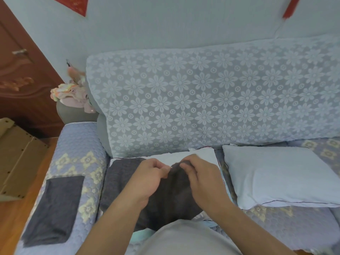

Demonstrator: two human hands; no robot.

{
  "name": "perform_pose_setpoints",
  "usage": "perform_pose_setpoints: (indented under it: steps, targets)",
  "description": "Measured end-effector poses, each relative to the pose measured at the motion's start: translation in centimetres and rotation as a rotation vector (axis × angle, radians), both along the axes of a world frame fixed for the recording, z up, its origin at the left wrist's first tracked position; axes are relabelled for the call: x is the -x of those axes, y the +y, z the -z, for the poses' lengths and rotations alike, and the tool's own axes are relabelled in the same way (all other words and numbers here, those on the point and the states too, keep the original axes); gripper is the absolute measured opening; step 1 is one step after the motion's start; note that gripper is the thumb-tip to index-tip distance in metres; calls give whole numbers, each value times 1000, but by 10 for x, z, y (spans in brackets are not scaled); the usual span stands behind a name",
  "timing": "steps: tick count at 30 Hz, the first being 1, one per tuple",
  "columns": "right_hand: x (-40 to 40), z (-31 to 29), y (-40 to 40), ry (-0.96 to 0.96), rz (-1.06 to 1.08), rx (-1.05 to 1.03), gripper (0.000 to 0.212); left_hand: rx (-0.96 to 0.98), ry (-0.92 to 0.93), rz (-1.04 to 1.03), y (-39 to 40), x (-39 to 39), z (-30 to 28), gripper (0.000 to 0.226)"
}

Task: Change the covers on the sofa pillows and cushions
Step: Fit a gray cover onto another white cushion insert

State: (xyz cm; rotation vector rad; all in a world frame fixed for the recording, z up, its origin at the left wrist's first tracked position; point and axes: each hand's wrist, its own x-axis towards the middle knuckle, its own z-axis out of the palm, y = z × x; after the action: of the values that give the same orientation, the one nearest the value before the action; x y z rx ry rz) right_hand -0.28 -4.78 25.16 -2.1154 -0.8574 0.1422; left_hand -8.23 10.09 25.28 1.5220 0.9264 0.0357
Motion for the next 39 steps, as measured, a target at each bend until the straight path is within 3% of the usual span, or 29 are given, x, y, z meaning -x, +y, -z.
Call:
perform_pose_setpoints:
  steps: [3,6,9,12,16,20,23,26,28,32,36,39]
  targets:
    - [-13,-23,-4,41,203,-202,16,-118,71,-78,27,-4,13,14]
    - [-48,-45,-11,130,443,-397,18,-285,232,-183,74,12,50,26]
    - [-92,-58,-18,141,603,-500,17,-286,433,-374,122,50,94,22]
    - [-119,-57,-20,143,647,-516,15,-284,440,-546,143,74,101,33]
    - [-145,-57,-19,227,687,-557,16,-398,214,-680,153,52,56,13]
    - [-184,-82,-8,268,649,-581,15,-359,-73,-724,184,22,-3,22]
    - [-203,-116,-1,287,651,-714,20,-392,-334,-811,203,3,-61,11]
    - [-209,-130,-1,491,586,-968,26,-379,-553,-889,208,-2,-88,9]
    - [-204,-123,-5,626,511,-1042,29,-370,-591,-929,203,5,-78,14]
    - [-181,-83,-27,707,251,-609,25,-347,-489,-916,165,33,-3,18]
    - [-147,-13,-68,637,-171,346,36,136,-416,-901,125,67,81,35]
    - [-117,43,-90,433,-396,1061,24,145,-241,-798,101,79,116,28]
